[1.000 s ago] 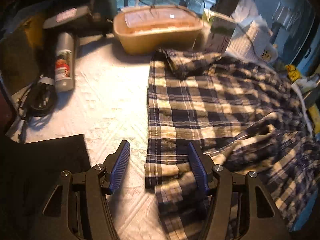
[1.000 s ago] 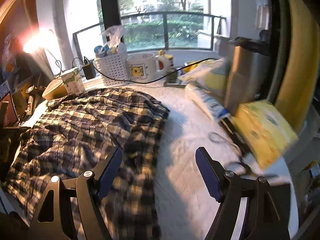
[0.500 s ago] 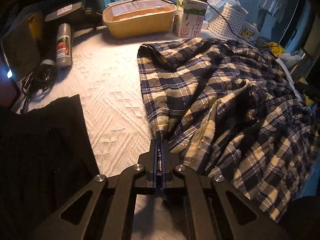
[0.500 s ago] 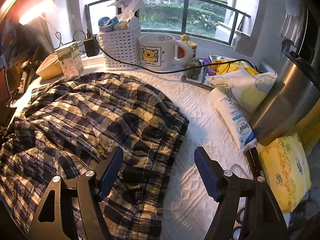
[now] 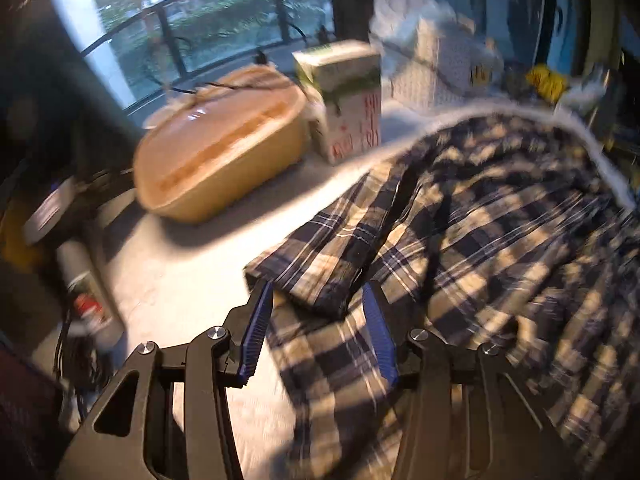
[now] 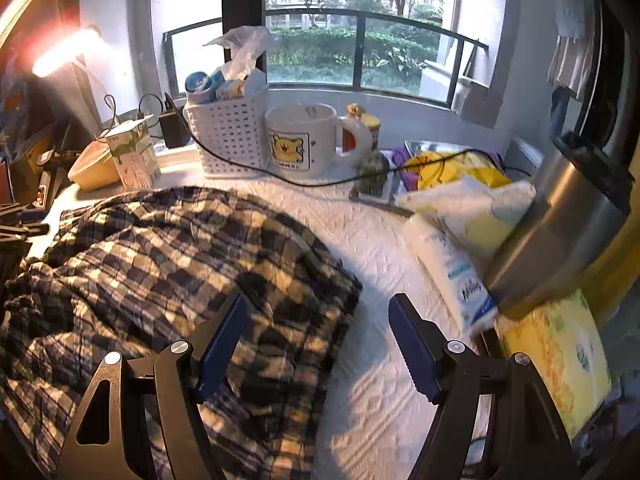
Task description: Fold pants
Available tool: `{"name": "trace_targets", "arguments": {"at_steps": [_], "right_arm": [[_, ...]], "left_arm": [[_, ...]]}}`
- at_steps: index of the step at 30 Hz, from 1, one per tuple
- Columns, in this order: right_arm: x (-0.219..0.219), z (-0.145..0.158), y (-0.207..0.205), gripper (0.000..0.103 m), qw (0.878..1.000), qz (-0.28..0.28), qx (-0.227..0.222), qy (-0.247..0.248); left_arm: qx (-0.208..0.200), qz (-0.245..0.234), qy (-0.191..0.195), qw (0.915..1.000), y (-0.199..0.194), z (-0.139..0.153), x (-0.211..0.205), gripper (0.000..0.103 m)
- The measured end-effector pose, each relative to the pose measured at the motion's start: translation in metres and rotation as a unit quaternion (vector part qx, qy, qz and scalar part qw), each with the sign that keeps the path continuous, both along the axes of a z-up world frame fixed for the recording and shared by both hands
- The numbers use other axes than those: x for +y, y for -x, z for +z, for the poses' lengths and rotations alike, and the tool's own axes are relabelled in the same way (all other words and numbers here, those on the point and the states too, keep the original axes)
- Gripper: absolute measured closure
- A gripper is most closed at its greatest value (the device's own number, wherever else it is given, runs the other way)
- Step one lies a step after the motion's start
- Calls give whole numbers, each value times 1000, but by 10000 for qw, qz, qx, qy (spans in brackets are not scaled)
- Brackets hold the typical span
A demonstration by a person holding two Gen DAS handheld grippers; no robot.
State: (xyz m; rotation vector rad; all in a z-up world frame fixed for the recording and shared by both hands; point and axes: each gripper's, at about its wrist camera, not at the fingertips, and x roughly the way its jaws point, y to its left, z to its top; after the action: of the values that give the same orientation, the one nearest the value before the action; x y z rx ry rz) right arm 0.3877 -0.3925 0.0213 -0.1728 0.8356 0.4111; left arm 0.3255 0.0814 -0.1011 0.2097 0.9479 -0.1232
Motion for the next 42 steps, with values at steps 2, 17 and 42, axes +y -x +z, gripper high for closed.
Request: {"name": "trace_targets", "arguments": {"at_steps": [2,17,42], "right_arm": [[3,-1,-6,28,10000,0,-3,12],[24,-61,-87,73,9962,345,794,95],[3,-29,-106,47,9985,-89,381,-378]], "left_arm": [[145,-122,-199,9996,-11,-13,-7,57],[-266,1174,-403,9919,-69,-19,42,55],[116,889,433,9950,-17,-24,30,55]]}}
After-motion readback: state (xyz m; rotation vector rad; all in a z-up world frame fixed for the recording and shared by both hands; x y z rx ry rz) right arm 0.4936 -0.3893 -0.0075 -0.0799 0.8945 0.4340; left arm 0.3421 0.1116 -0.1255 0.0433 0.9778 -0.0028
